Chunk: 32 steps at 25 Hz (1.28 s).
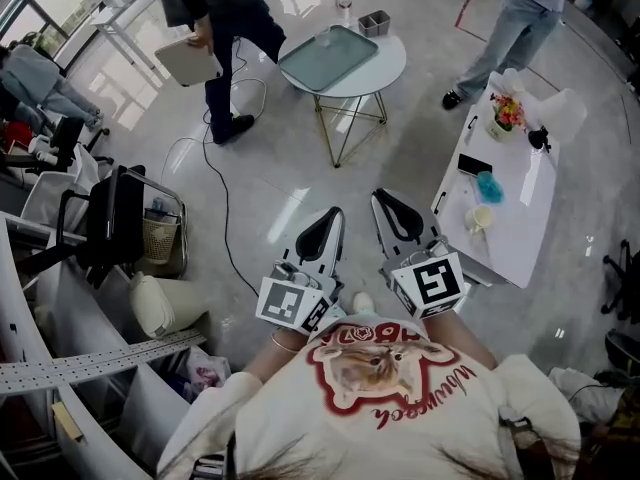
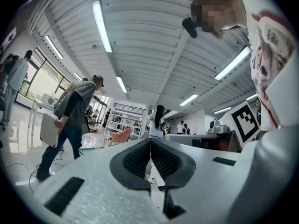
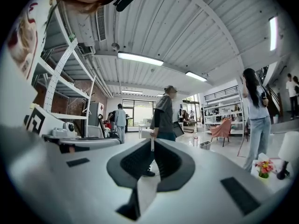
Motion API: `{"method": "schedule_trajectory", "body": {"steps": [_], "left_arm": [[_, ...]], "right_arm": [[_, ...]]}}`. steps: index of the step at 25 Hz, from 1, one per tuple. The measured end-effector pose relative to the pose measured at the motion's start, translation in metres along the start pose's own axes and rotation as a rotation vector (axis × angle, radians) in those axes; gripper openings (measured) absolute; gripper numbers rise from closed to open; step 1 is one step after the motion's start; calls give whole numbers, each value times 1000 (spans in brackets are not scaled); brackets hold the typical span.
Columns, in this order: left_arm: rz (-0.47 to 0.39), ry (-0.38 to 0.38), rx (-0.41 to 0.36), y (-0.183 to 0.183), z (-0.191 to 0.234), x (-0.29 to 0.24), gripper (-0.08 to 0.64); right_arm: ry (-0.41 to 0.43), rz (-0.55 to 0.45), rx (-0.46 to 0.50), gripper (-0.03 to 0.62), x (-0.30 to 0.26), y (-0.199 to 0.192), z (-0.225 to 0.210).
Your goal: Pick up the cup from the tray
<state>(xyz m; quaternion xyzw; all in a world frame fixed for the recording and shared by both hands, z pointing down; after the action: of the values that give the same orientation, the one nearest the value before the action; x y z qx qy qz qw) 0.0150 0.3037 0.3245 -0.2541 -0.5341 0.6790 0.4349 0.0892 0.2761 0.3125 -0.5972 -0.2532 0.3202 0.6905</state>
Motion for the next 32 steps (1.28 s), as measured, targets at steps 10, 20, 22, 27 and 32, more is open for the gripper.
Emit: {"method": "schedule_trajectory", "body": {"steps": [10,20,22,27,32], "left_arm": [[-10,19,-23,-6,-18,-15,14],[-13,44,-24,-8,1,-37,15],[-5,40,-22,-10,10,-46,15],[-3,38,-2,-4,44,-74,14],[12,26,-5,4,91,-109,15]], "right_arm": [[7,-10,7,40,12,-3,-32],[21,-2,-11,40,-12,-15,-48],[21,5,-12,40,-23,-17,-53],[22,12,-13,40,-63,-20,-65],[3,17,-16,40,-119,-22,-83]]}}
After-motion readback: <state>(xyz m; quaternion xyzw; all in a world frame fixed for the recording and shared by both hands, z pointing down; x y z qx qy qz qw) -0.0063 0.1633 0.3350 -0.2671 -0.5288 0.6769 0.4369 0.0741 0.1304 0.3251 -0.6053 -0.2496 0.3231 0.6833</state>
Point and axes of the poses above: the fingertips, and each gripper's own axes: x backward along the fingers, z to its left, y out of its top, the point moved 1 cm from there along x, backward along the fingers, and after that the axes turned 9 degrees about x, right-handed, at the moved point
